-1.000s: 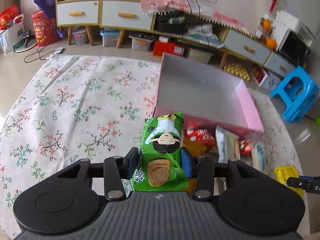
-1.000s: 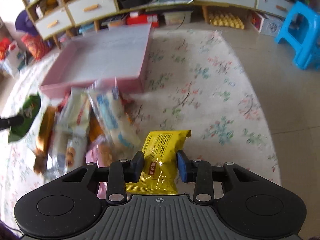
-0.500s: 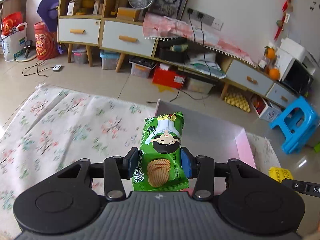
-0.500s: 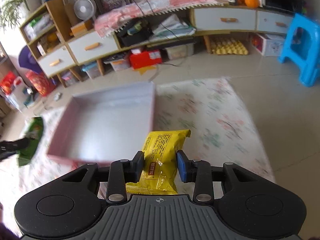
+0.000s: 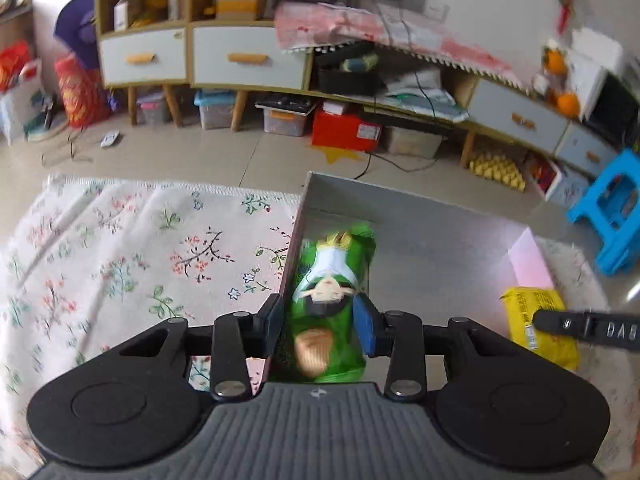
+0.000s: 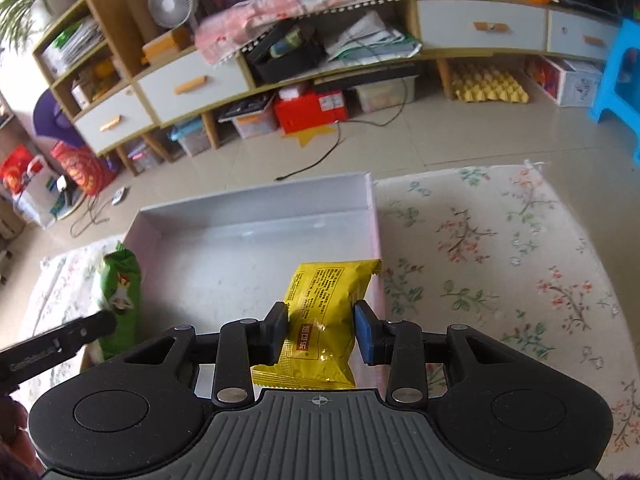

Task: Organize snacks
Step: 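Carry both packs into the pink box and open both tools to release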

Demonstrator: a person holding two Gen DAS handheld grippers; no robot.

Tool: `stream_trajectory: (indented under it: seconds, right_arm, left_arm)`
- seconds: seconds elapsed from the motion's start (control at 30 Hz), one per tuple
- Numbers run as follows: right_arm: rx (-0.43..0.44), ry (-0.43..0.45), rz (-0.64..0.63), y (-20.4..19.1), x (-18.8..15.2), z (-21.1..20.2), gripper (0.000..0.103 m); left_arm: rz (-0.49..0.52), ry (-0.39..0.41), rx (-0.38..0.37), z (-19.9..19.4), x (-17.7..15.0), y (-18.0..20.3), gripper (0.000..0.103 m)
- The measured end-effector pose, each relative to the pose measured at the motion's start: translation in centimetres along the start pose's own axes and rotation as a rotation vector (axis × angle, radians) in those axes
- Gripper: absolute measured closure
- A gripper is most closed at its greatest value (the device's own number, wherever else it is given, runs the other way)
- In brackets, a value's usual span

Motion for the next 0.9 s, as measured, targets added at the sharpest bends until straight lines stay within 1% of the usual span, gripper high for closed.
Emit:
stream_trajectory:
  seconds: [0.03, 0.1, 0.17, 0.27, 0.33, 0.4, 0.43, 0.5, 0.53, 0.57, 0.6, 0.63, 0.67, 0.7, 0.73, 0.77, 0.83, 0.9]
  right_arm:
    - [-0.018, 0.006, -0.005, 0.0, 0.0, -0.2, 0.067]
    - [-0.021, 0.001, 0.003, 0.4, 0.1, -0.6, 0.058]
    - [-0.026, 0.018, 0.024, 0.9, 0.3, -1.5, 0.057]
    - [-0.024, 0.029, 0.05, 1.3, 0.7, -2.9, 0.054]
    - [-0.014, 0.04, 0.073, 1.3, 1.0, -4.2, 0.053]
    - [0.029, 0.063, 0.087, 1.0, 1.3, -5.8, 0.051]
    - [0.046, 0.074, 0.093, 0.7, 1.5, -6.6, 0.049]
    - [0.079, 0.096, 0.094, 0.0, 1.7, -8.4, 0.039]
    - [0.092, 0.099, 0.085, -0.4, 1.7, -9.1, 0.036]
    - [0.097, 0.098, 0.071, -0.9, 1.7, -9.8, 0.031]
    - [0.098, 0.097, 0.052, -1.2, 1.6, -10.3, 0.029]
    - [0.094, 0.099, 0.026, -1.5, 1.3, -10.8, 0.029]
    - [0.078, 0.098, -0.002, -1.7, 1.1, -11.3, 0.027]
    - [0.048, 0.093, -0.024, -1.8, 0.9, -11.6, 0.024]
    - [0.022, 0.093, -0.042, -1.8, 0.6, -11.9, 0.024]
    - [0.007, 0.093, -0.054, -1.7, 0.3, -12.3, 0.024]
    - [-0.007, 0.073, -0.051, -1.3, -0.5, -12.8, 0.024]
    - [-0.007, 0.031, -0.039, -1.0, -1.4, -13.1, 0.024]
  left_arm:
    - [-0.009, -0.009, -0.001, -0.1, 0.0, -0.2, 0.063]
    - [-0.05, -0.047, 0.006, -0.1, 0.0, -1.0, 0.064]
    - [-0.074, -0.092, 0.004, 0.2, -0.4, -1.7, 0.064]
    - [-0.085, -0.133, 0.024, 0.3, -1.1, -2.5, 0.065]
    - [-0.122, -0.137, 0.031, 0.0, -0.9, -2.7, 0.065]
    - [-0.158, -0.136, 0.032, -0.7, -0.6, -3.3, 0.065]
    - [-0.173, -0.133, 0.028, -1.2, -0.5, -3.6, 0.065]
    - [-0.177, -0.123, 0.028, -2.4, -0.4, -3.5, 0.064]
    - [-0.175, -0.117, 0.023, -3.2, -0.5, -3.4, 0.062]
    - [-0.174, -0.112, 0.01, -4.1, -0.6, -3.2, 0.06]
    - [-0.174, -0.107, -0.009, -4.8, -0.6, -2.9, 0.052]
    - [-0.178, -0.099, -0.021, -5.8, -0.6, -2.8, 0.041]
    - [-0.188, -0.086, -0.024, -6.6, -0.6, -2.6, 0.034]
    - [-0.199, -0.068, -0.028, -7.4, -0.7, -2.6, 0.026]
    - [-0.201, -0.056, -0.033, -8.1, -0.7, -2.5, 0.021]
    - [-0.193, -0.05, -0.037, -8.8, -0.9, -2.4, 0.019]
    - [-0.179, -0.028, -0.042, -9.5, -1.0, -2.4, 0.004]
    - [-0.179, -0.013, -0.032, -10.1, -1.5, -2.8, 0.0]
Point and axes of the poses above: each gripper's, at about its wrist camera, not at the fingertips, and z roughly the way its jaws point, y to its right, x to its top, the point moved 4 cm from there along z, roughly the way its jaws point, and after that the axes turned 13 degrees about x, right-handed, at the moved point
